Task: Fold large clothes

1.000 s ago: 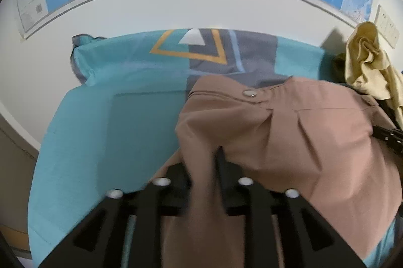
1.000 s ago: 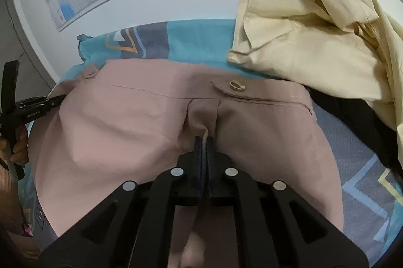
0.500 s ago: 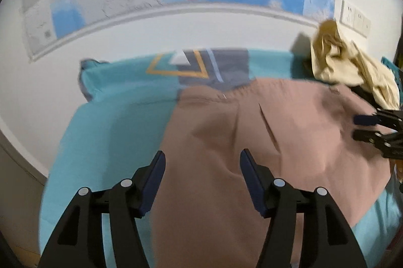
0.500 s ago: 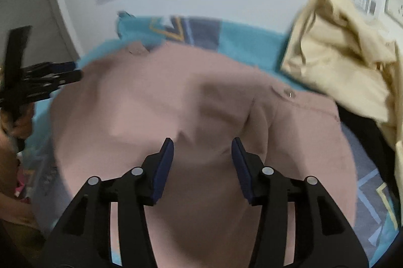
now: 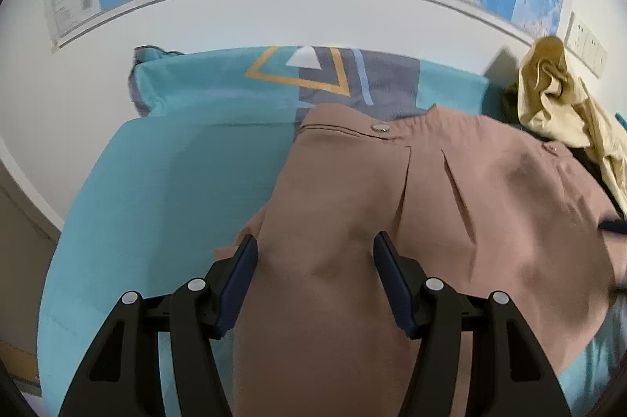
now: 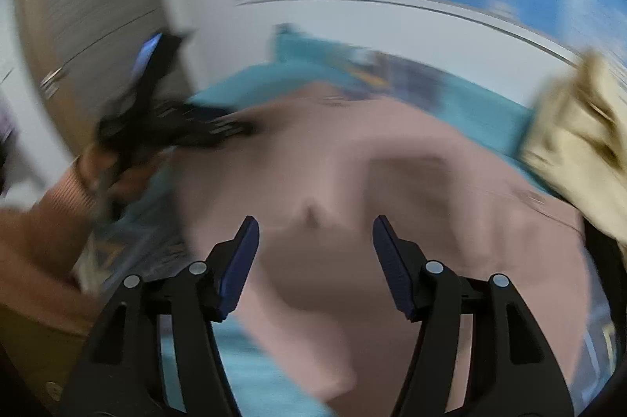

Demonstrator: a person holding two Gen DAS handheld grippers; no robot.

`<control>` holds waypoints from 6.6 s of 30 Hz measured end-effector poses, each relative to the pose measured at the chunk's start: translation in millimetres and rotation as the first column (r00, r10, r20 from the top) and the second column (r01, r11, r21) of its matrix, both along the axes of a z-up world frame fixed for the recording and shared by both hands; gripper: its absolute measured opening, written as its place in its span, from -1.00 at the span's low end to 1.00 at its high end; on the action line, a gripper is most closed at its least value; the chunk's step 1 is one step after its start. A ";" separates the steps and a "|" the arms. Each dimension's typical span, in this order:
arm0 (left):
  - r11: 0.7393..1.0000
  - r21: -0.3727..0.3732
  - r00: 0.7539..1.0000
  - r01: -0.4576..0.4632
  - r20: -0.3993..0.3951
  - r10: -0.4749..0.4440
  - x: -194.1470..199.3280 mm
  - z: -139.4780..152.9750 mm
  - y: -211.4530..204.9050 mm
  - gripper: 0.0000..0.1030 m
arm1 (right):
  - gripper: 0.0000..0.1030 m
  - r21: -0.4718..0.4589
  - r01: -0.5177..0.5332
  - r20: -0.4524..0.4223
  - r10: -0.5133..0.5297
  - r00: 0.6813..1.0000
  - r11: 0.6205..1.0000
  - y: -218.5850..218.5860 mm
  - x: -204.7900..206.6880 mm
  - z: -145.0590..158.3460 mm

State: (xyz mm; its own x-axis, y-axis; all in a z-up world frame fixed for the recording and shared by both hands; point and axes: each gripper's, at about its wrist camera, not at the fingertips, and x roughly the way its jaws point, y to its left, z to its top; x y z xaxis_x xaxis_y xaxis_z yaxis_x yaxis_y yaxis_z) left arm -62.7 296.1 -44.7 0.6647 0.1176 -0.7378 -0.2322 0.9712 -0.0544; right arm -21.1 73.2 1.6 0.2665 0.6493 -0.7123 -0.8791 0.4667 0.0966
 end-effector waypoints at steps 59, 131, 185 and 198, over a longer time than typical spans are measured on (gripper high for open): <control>0.866 -0.500 0.998 -0.012 0.048 0.042 -42.2 -36.2 -37.0 0.14 | 0.57 0.239 0.658 -0.483 -0.500 0.719 0.714 -254.4 25.9 -43.4; 0.987 -0.162 0.994 -0.017 0.106 0.035 16.6 71.4 -2.5 -0.76 | -0.67 0.333 0.360 -0.409 -0.211 0.888 0.871 -57.7 115.9 20.4; 0.861 0.092 0.861 -0.500 -0.054 0.506 11.4 -9.4 237.1 0.27 | 0.14 0.261 0.182 -0.486 -0.034 0.873 0.948 137.5 167.4 -57.3; 0.945 0.164 0.959 -0.281 0.072 0.273 -4.5 10.5 133.1 0.39 | -0.99 0.275 0.094 -0.426 0.034 0.904 0.957 121.8 153.1 -31.5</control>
State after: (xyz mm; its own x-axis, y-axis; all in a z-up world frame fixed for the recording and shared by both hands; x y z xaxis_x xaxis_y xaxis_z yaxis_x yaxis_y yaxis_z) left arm -67.2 429.2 -34.1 0.6217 0.4237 -0.6587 -0.4946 0.8645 0.0892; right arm 132.0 195.1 -29.9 0.0047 0.8361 -0.5486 -0.7108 0.3887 0.5863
